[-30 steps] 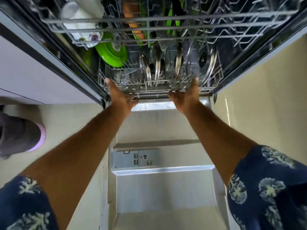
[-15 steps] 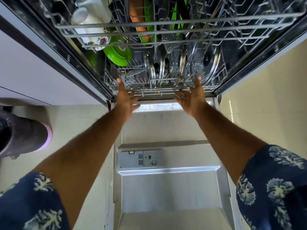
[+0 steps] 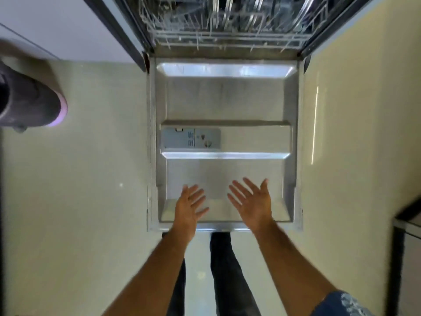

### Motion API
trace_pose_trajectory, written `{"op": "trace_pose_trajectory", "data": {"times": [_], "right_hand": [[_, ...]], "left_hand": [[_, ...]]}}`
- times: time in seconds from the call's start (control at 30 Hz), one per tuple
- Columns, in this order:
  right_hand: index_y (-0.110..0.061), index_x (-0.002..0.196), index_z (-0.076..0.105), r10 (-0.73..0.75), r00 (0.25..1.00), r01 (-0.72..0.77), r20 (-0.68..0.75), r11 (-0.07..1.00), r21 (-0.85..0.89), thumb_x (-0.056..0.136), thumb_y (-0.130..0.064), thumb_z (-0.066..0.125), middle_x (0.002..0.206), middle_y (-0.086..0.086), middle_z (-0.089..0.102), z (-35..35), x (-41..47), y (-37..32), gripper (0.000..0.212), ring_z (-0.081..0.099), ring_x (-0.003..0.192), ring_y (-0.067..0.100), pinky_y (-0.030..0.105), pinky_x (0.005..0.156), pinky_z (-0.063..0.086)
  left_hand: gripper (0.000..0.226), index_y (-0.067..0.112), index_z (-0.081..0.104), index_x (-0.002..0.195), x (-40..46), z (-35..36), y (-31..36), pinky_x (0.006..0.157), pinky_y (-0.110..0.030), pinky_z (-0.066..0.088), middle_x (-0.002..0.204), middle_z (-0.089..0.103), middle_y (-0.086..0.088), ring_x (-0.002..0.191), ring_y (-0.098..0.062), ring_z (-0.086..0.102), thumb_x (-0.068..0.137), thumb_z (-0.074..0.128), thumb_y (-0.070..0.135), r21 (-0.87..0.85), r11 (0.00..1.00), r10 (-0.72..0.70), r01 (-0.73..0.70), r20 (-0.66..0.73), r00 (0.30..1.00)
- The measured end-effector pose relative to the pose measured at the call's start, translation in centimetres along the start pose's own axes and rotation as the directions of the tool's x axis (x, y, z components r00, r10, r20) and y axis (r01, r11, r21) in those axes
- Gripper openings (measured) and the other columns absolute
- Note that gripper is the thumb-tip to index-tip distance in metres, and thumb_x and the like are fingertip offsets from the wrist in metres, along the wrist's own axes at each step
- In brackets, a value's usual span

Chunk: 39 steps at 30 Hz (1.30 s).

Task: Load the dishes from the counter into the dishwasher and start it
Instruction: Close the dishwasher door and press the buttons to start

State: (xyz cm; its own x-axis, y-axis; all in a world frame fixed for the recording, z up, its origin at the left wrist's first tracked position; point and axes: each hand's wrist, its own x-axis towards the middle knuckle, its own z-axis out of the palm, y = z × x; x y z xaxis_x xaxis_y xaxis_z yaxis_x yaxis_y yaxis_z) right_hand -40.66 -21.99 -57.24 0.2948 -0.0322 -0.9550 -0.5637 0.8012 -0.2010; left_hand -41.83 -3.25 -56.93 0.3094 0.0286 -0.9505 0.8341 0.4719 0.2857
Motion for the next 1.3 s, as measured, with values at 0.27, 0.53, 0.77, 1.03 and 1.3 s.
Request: {"op": "trace_pose_trajectory", "data": {"times": [0.27,0.53,0.77,1.03,1.3], "right_hand": [[-0.011,0.144,0.045,0.149,0.963,-0.127,-0.223,0.986,0.11,0.099,-0.064,0.029,0.142,0.018,0.053,-11.9,-3.6,12.4,0.072,0.053,0.126,0.037,0.052,0.11,0.038],[-0.013,0.155,0.025,0.127,0.948,-0.015,-0.292,0.934,0.356,0.096,-0.069,0.033,0.157,0.02,0.031,-13.8,2.4,16.1,0.082,0.034,0.143,0.04,0.056,0.116,0.03],[-0.011,0.149,0.037,0.063,0.985,0.027,-0.163,0.867,0.497,0.091,-0.075,0.038,0.148,0.018,0.045,-13.2,4.9,14.3,0.086,0.046,0.133,0.041,0.06,0.113,0.033],[-0.014,0.15,0.036,0.053,0.987,0.022,-0.148,0.885,0.465,0.089,-0.076,0.042,0.148,0.018,0.045,-12.8,4.5,13.7,0.087,0.046,0.132,0.043,0.061,0.112,0.033],[-0.014,0.144,0.044,0.025,0.994,0.029,-0.104,0.873,0.487,0.088,-0.079,0.033,0.142,0.017,0.05,-15.5,6.9,14.5,0.087,0.051,0.127,0.041,0.061,0.107,0.04]], "left_hand": [[0.076,0.031,0.031,0.154,-0.8,-8.4,-13.0,0.107,-0.055,0.035,0.158,0.036,-0.004,0.143,-0.032,0.037,0.091,0.041,0.072,-0.25,0.953,-0.239,0.169,-0.281,0.929],[0.086,0.015,0.03,0.155,6.6,-9.2,-12.7,0.118,-0.052,0.027,0.143,0.051,-0.01,0.127,-0.03,0.052,0.094,0.033,0.074,-0.618,0.786,-0.171,-0.035,-0.272,0.947],[0.093,0.01,0.02,0.157,6.6,-11.1,-13.7,0.12,-0.058,0.022,0.16,0.03,-0.015,0.143,-0.039,0.035,0.093,0.034,0.075,-0.63,0.777,-0.149,-0.007,-0.195,0.969],[0.093,0.014,0.024,0.156,6.0,-9.2,-12.5,0.113,-0.056,0.034,0.156,0.036,-0.016,0.134,-0.038,0.046,0.091,0.034,0.078,-0.647,0.762,-0.14,-0.035,-0.217,0.966],[0.081,0.018,0.046,0.145,8.2,-10.8,-14.0,0.108,-0.064,0.039,0.132,0.055,-0.015,0.128,-0.039,0.051,0.092,0.032,0.078,-0.651,0.744,-0.019,-0.15,-0.245,0.969]]}}
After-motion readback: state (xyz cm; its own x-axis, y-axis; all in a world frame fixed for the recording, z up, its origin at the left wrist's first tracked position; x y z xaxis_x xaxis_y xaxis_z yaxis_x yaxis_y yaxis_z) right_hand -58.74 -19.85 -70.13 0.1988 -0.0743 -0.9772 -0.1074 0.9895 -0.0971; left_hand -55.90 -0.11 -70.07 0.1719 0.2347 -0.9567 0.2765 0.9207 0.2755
